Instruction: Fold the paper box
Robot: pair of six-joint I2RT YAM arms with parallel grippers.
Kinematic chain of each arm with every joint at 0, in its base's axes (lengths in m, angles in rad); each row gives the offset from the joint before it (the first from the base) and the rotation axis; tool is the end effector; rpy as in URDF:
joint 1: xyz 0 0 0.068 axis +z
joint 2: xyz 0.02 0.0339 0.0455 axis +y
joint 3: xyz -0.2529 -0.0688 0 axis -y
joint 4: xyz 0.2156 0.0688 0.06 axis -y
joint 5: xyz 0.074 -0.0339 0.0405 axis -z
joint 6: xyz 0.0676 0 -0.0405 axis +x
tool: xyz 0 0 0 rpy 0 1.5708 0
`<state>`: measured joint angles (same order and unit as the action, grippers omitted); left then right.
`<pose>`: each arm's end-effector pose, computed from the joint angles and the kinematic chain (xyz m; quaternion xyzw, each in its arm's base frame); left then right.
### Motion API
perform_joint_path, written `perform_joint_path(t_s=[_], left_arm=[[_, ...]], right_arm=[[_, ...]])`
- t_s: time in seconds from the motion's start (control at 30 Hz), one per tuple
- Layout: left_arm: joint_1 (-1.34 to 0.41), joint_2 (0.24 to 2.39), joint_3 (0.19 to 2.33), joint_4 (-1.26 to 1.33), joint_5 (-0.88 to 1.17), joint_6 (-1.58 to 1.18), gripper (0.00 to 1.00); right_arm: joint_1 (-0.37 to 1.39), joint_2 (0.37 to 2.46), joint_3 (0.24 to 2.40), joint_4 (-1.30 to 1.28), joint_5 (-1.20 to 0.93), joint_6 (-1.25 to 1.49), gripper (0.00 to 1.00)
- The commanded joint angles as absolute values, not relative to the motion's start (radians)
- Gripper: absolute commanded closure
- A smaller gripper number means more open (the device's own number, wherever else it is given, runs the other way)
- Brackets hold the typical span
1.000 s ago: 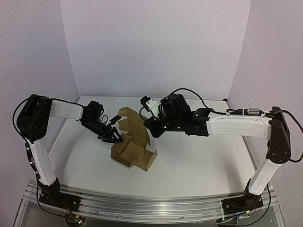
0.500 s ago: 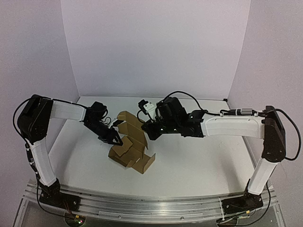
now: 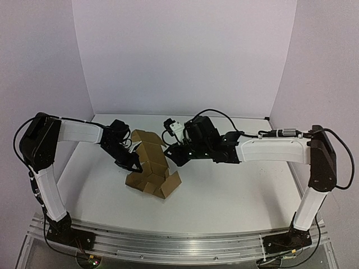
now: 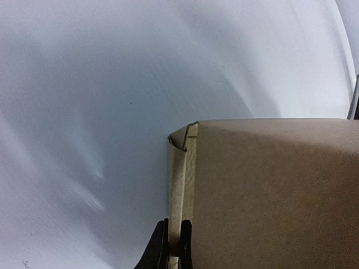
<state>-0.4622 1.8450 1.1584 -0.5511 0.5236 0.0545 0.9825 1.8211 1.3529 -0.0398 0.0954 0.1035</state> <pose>0.2862 -0.1803 0.1414 0.2848 0.9100 -0.2824 0.1051 0.2415 0.3505 0.2460 -0.3445 0.7896 0.2263 0.4546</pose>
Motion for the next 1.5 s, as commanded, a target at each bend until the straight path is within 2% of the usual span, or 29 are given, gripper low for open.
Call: perform_joint_path(t_s=[0.0, 0.1, 0.33, 0.43, 0.6, 0.93, 1.1, 1.27, 1.47], left_arm=[[-0.469, 1.802, 1.198, -0.555, 0.486, 0.016, 1.0], [-0.477, 1.798, 1.217, -0.548, 0.439, 0.031, 1.0], [-0.507, 1.782, 1.242, -0.542, 0.315, 0.169, 1.0], [-0.522, 1.785, 1.236, -0.557, 0.297, 0.233, 1.0], [-0.554, 1.786, 1.232, -0.576, 0.265, 0.299, 1.0], [-0.594, 1.819, 1.262, -0.599, 0.269, 0.346, 1.0], [-0.6, 1.822, 1.261, -0.597, 0.266, 0.361, 1.0], [-0.607, 1.809, 1.237, -0.571, 0.273, 0.388, 1.0], [-0.613, 1.807, 1.203, -0.525, 0.274, 0.437, 1.0]], right_arm=[[0.983, 1.827, 1.369, -0.009, 0.07, 0.124, 0.66], [0.984, 1.812, 1.346, -0.01, 0.065, 0.131, 0.53], [0.983, 1.71, 1.329, 0.02, -0.087, 0.11, 0.38], [0.983, 1.646, 1.327, 0.009, -0.042, 0.132, 0.26], [0.983, 1.599, 1.347, -0.063, 0.14, 0.195, 0.23], [0.984, 1.803, 1.538, -0.164, 0.008, 0.252, 0.22], [0.983, 1.866, 1.614, -0.244, 0.038, 0.266, 0.27], [0.981, 1.855, 1.603, -0.297, 0.218, 0.288, 0.46], [0.952, 1.869, 1.581, -0.298, 0.155, 0.356, 0.67]])
